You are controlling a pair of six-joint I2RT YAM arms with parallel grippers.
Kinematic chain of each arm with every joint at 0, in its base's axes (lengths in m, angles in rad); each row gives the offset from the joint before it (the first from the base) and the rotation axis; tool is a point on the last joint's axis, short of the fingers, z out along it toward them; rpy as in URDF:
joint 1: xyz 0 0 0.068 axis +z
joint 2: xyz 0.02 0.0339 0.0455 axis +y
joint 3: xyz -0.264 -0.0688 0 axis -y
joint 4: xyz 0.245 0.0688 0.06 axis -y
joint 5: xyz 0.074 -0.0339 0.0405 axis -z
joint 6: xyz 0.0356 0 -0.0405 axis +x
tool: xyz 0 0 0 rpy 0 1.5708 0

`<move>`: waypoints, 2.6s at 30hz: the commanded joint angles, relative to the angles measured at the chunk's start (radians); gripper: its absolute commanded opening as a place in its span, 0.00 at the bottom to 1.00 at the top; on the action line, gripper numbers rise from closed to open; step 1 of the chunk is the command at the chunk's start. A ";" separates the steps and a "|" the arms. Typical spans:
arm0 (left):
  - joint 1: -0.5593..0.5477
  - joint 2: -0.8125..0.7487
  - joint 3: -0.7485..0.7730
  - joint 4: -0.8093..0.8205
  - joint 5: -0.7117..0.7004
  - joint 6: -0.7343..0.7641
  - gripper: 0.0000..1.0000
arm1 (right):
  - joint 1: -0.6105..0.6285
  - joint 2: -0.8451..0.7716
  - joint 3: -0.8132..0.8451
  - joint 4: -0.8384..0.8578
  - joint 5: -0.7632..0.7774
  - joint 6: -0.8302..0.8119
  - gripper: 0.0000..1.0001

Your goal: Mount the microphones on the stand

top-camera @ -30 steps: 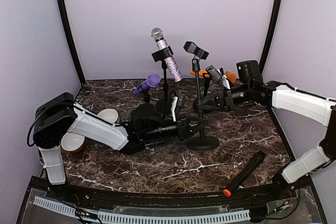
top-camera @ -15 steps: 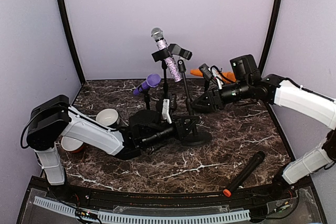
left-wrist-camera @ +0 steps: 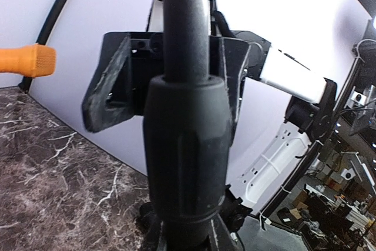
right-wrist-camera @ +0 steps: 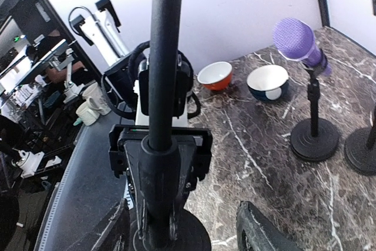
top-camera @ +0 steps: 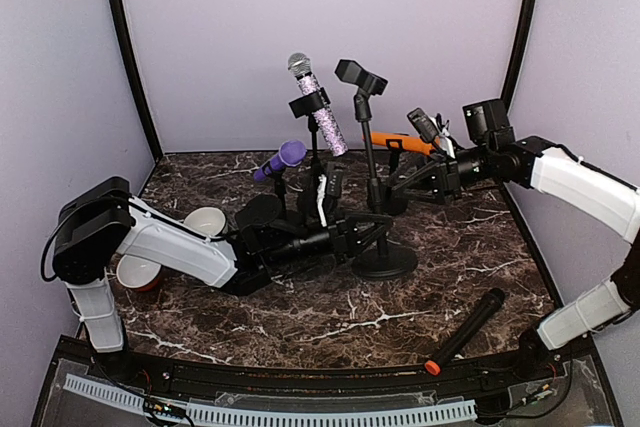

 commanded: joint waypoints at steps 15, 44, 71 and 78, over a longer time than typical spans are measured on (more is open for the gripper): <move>-0.001 -0.003 0.056 0.084 0.096 -0.017 0.00 | 0.111 0.010 -0.060 0.247 -0.135 0.133 0.20; -0.064 -0.188 -0.064 -0.135 -0.229 0.187 0.55 | 0.119 -0.041 -0.021 0.028 0.187 -0.150 0.00; -0.017 -0.177 0.020 -0.146 -0.151 0.318 0.08 | 0.182 -0.005 -0.062 -0.111 0.166 -0.340 0.00; 0.046 -0.147 0.044 -0.070 0.042 0.455 0.01 | 0.128 0.043 0.017 -0.392 0.226 -0.530 0.58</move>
